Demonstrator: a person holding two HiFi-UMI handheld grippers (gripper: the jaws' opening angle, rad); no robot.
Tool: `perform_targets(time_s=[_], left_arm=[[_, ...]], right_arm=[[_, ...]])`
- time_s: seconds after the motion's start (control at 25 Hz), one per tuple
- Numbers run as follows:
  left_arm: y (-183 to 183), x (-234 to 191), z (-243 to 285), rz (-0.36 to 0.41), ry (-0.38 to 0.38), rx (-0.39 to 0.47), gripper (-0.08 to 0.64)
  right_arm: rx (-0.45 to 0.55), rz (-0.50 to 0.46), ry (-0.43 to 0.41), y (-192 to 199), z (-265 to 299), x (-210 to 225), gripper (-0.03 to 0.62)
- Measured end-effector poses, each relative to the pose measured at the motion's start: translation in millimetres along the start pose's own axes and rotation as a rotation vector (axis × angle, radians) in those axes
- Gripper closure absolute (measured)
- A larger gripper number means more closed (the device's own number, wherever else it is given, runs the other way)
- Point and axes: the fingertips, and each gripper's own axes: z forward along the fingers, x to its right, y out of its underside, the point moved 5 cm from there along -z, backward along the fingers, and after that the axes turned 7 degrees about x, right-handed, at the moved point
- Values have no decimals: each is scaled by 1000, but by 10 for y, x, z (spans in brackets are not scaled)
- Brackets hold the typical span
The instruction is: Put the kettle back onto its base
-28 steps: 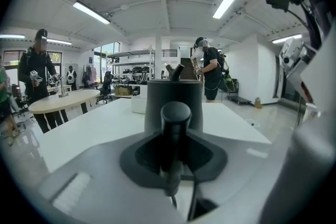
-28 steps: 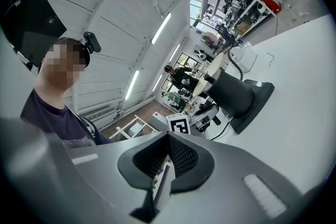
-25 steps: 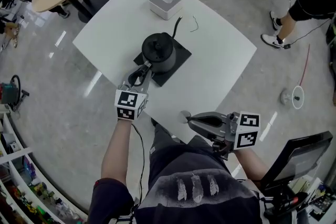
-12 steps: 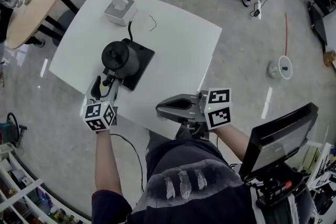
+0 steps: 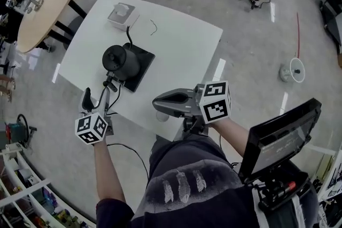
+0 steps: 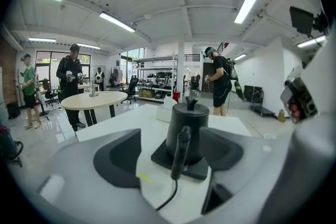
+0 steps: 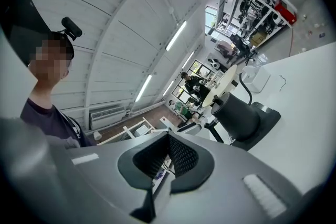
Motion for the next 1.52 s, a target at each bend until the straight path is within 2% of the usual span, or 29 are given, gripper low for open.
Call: perform_targets(time_s=[0.16, 0.2, 0.32, 0.4, 0.6, 0.92, 1.36, 1.52], left_arm=[[-202, 111, -242, 23, -26, 47, 245], [-236, 146, -312, 29, -30, 55, 272], [-265, 255, -547, 45, -56, 58, 409], [-242, 312, -703, 53, -86, 41, 558], [-189, 425, -1048, 69, -110, 21, 560], [-280, 405, -1443, 60, -148, 94, 559], [-87, 238, -2097, 52, -112, 151, 558], [-8, 203, -2418, 16, -99, 178, 558]], right_arm=[[-14, 12, -40, 0, -25, -24, 594], [-23, 15, -51, 13, -21, -25, 594], [-61, 25, -91, 63, -2, -29, 594], [-88, 29, -116, 95, 21, -39, 594], [-139, 24, -168, 177, 143, -147, 594], [-209, -8, -195, 360, 396, -364, 592], [-270, -70, -203, 996, 791, -824, 592], [-299, -93, -199, 1246, 904, -1056, 592]])
